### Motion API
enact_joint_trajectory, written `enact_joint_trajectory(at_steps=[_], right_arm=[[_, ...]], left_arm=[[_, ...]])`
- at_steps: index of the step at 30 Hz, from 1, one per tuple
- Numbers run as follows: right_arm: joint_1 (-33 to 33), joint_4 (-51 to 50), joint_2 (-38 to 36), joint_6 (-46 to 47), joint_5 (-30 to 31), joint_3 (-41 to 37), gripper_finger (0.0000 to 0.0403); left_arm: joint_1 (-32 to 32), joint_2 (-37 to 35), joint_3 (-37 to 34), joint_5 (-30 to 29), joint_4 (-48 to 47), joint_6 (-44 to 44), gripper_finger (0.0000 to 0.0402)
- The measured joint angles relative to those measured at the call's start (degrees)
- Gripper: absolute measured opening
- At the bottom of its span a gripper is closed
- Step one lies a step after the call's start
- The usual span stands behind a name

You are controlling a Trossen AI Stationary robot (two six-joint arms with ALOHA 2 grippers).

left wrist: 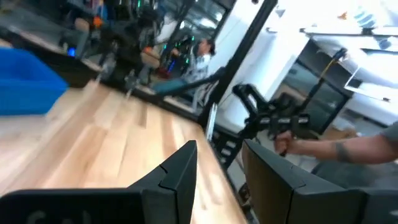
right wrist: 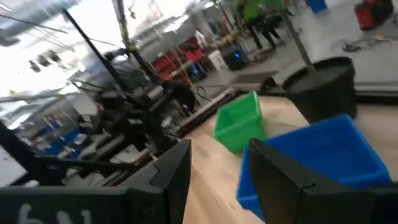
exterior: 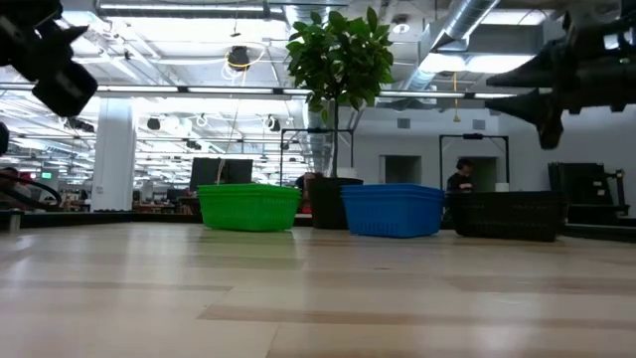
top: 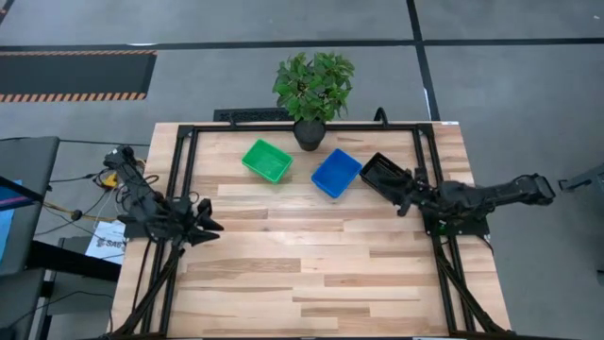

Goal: Stack baskets by color
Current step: Return to Home Position

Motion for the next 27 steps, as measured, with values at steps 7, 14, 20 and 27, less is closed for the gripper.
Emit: enact_joint_trajectory(at_steps=[7, 14, 20, 27], right_arm=[[1.6, 0.7, 6.8, 3.9, 1.0, 0.0, 0.0183], [4.0, 0.8, 12.5, 6.7, 4.1, 0.0, 0.0183], [4.4, 8.2, 14.9, -0.6, 4.4, 0.0, 0.0181], [4.3, 30.2, 14.9, -10.7, 4.1, 0.0, 0.0184]], left_arm=[[0.1, -0.4, 0.1, -5.0, -1.3, 7.1, 0.0116], [0.1, -0.4, 0.1, -13.1, -1.4, 7.8, 0.0116], [0.1, -0.5, 0.1, -18.1, -2.2, 11.9, 0.0116], [0.1, -0.5, 0.1, -16.7, -2.2, 9.8, 0.0116]])
